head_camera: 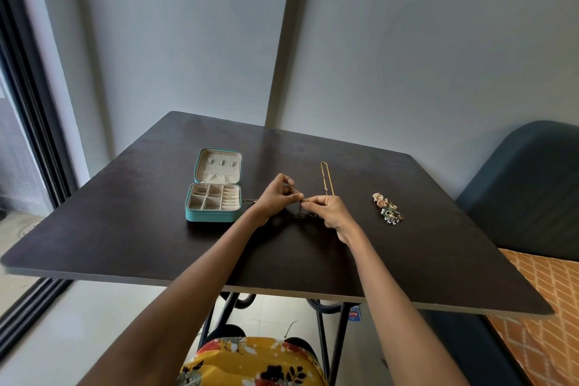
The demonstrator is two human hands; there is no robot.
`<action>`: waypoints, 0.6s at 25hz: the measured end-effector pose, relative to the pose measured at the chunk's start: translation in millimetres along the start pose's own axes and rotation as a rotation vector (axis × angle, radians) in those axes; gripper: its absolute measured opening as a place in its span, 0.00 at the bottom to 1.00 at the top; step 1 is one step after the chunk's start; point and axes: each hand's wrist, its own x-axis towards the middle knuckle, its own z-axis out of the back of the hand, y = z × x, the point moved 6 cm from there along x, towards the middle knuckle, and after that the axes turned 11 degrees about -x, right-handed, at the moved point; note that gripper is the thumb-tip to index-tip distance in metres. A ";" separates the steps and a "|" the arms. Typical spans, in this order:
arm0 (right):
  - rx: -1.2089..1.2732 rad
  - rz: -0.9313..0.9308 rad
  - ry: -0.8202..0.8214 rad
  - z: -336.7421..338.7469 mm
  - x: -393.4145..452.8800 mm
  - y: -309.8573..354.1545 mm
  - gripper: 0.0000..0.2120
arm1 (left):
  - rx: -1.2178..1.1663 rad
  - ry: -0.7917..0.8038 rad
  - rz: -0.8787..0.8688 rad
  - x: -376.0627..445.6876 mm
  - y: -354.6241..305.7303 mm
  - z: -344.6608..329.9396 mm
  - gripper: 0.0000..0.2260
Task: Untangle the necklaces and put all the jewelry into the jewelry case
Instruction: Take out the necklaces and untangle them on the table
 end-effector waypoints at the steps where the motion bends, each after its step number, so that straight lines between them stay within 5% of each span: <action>1: -0.006 0.000 -0.004 0.0 0.3 -0.2 0.09 | 0.001 -0.001 0.000 -0.4 -0.4 -0.2 0.13; 15: 0.074 -0.021 0.046 1.1 16.4 -19.3 0.08 | 0.246 -0.101 -0.128 -5.4 -7.4 1.4 0.07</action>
